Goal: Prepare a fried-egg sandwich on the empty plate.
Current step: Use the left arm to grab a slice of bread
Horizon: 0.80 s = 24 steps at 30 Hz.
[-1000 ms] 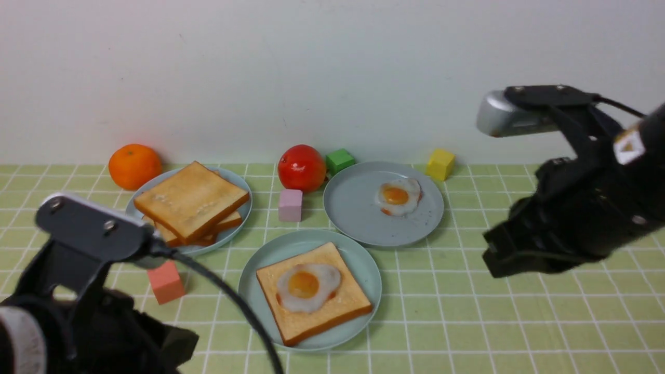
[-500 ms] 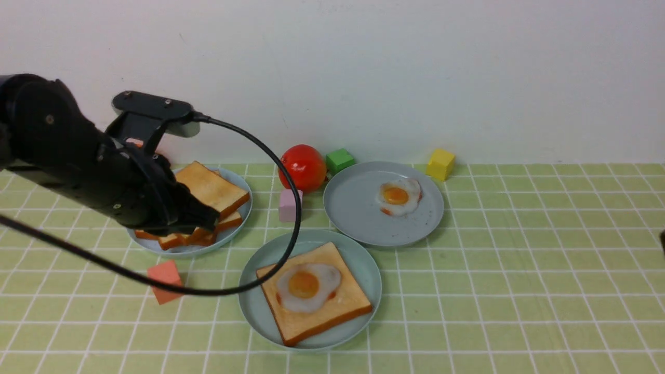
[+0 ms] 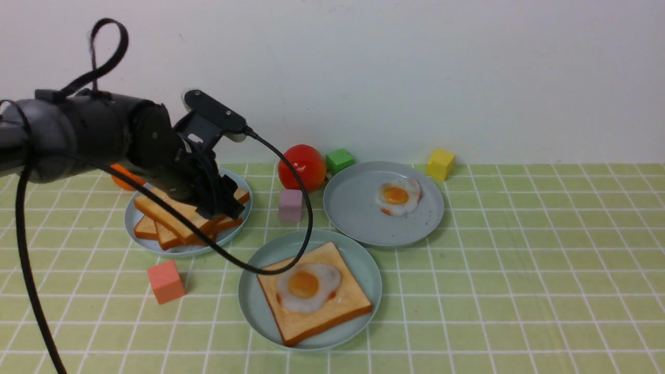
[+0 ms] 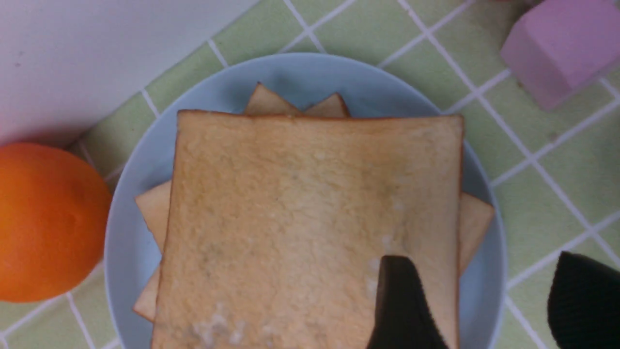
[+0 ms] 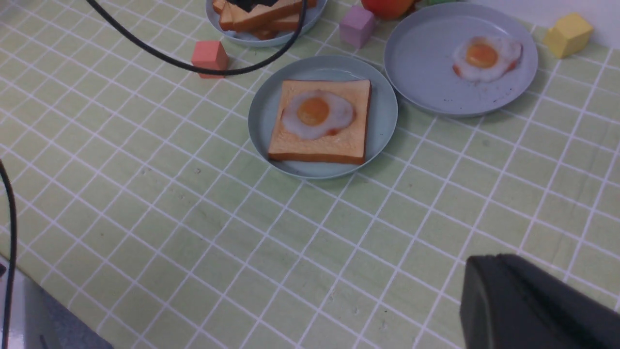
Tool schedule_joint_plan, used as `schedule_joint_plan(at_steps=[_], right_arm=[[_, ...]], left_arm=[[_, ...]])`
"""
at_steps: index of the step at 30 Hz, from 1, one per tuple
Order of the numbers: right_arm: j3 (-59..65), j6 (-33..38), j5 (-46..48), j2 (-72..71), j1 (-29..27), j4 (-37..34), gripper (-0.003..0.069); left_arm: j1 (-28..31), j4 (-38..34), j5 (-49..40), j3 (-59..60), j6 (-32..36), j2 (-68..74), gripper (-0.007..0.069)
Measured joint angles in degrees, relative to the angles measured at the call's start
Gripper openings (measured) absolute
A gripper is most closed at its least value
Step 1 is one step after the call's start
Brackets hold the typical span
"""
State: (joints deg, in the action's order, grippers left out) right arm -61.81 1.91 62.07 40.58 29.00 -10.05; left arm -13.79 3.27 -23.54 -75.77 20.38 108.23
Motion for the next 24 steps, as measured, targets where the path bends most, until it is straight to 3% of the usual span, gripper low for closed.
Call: schedule_joint_plan(at_steps=[2,8,15,17,24], right_arm=[[0.0,-1.57,0.78,0.0,0.0,-0.05,0.0008],[0.0,-4.31,1.29,0.0,0.0,-0.19,0.0012],[0.0,-5.0,1.6,0.0,0.0,-2.69,0.0017],[0.0,-4.99,1.6,0.0,0.0,-2.97,0.0017],[0.0,-4.99,1.6,0.0,0.0,-3.02,0.0025]], left_arm=[[0.0,2.99,1.37,-0.08,0.0,2.58,0.0452],[0.0,6.65,3.82,-0.19,0.0,5.67,0.0431],[0.0,7.46,3.96,-0.77,0.0,6.3,0.0274],[0.0,7.49,3.81,-0.77,0.0,6.3,0.0195],[-0.06,8.15,3.31,-0.77,0.0,5.86,0.017]])
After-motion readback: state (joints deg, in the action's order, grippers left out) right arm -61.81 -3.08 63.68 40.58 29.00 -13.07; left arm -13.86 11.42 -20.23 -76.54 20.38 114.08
